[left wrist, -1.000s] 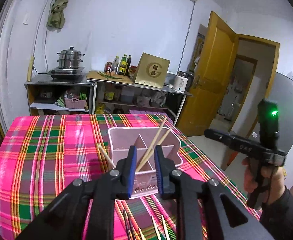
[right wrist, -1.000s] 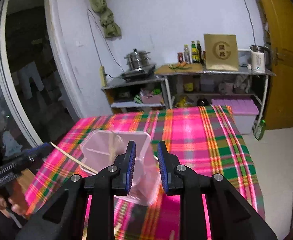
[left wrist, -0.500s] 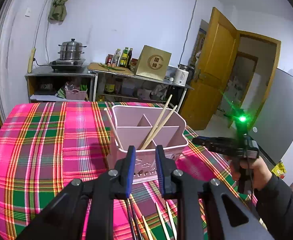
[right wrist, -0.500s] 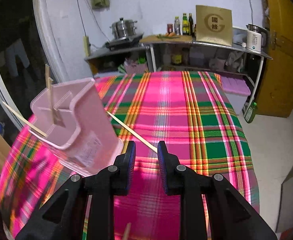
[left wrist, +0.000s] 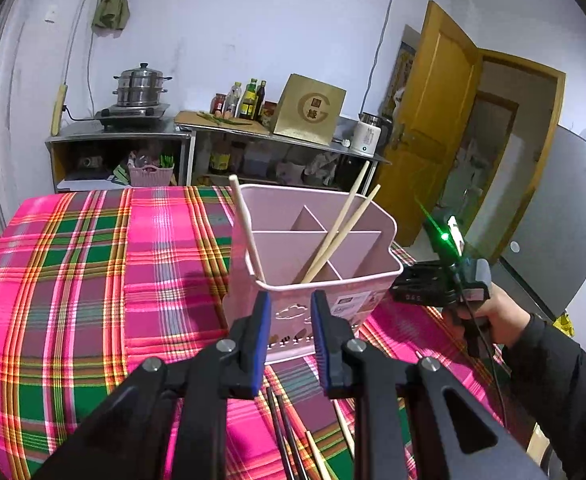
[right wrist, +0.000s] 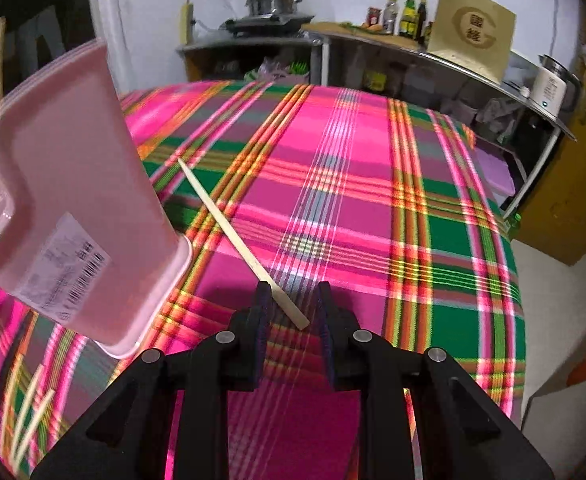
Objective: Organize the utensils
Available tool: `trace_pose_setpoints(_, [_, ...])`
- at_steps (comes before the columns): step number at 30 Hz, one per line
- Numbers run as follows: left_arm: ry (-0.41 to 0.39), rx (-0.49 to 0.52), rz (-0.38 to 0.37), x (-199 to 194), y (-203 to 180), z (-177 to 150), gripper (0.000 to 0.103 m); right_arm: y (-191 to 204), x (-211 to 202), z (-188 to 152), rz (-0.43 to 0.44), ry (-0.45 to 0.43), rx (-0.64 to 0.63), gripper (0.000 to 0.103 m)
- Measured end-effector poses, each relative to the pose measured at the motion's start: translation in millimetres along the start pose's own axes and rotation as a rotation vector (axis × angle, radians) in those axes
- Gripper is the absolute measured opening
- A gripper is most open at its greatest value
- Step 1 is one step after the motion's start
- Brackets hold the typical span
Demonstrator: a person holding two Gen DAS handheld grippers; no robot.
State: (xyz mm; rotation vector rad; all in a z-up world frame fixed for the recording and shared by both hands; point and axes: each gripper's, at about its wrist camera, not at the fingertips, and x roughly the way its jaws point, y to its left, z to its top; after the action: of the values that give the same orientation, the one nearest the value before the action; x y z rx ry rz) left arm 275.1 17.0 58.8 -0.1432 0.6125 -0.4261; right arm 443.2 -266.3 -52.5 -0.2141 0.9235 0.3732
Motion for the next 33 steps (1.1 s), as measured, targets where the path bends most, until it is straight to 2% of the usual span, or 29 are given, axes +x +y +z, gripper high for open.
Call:
trace_pose_setpoints(3, [0.002,-0.001,-0.002,1.0,-0.6,0.6,0.021,2.5,1.7,-1.6,-0.001,-0.003,-0.021,0.022])
trace_pose_setpoints(7, [0.005,-0.001,-0.001,1.4,-2.9,1.1,0.021,9.0,-2.3,-6.0,-0.007,0.013,-0.038,0.008])
trace_pose_setpoints(11, [0.013,-0.004,-0.002,-1.5,-8.0,-0.5,0.021,11.2,-13.5,-14.8,-0.001,0.032,0.006,0.007])
trace_pose_setpoints(16, [0.027,0.001,-0.015,-11.1,-20.7,-6.3,0.021,11.7,-42.9,-33.6,0.031,0.011,0.092,0.007])
trace_pose_setpoints(22, [0.034,0.003,-0.057,-23.4,-43.0,-10.9,0.022,15.1,-96.4,-57.6,0.074,-0.081,0.174,0.007])
trace_pose_setpoints(24, [0.038,-0.005,-0.076,-25.1,-49.7,-10.3,0.032,19.3,-116.8,-66.4,0.087,-0.122,0.19,0.007])
trace_pose_setpoints(33, [0.059,-0.095,-0.162,-20.8,-70.7,-0.7,0.046,56.5,-188.3,-93.7,0.193,-0.279,0.18,0.007])
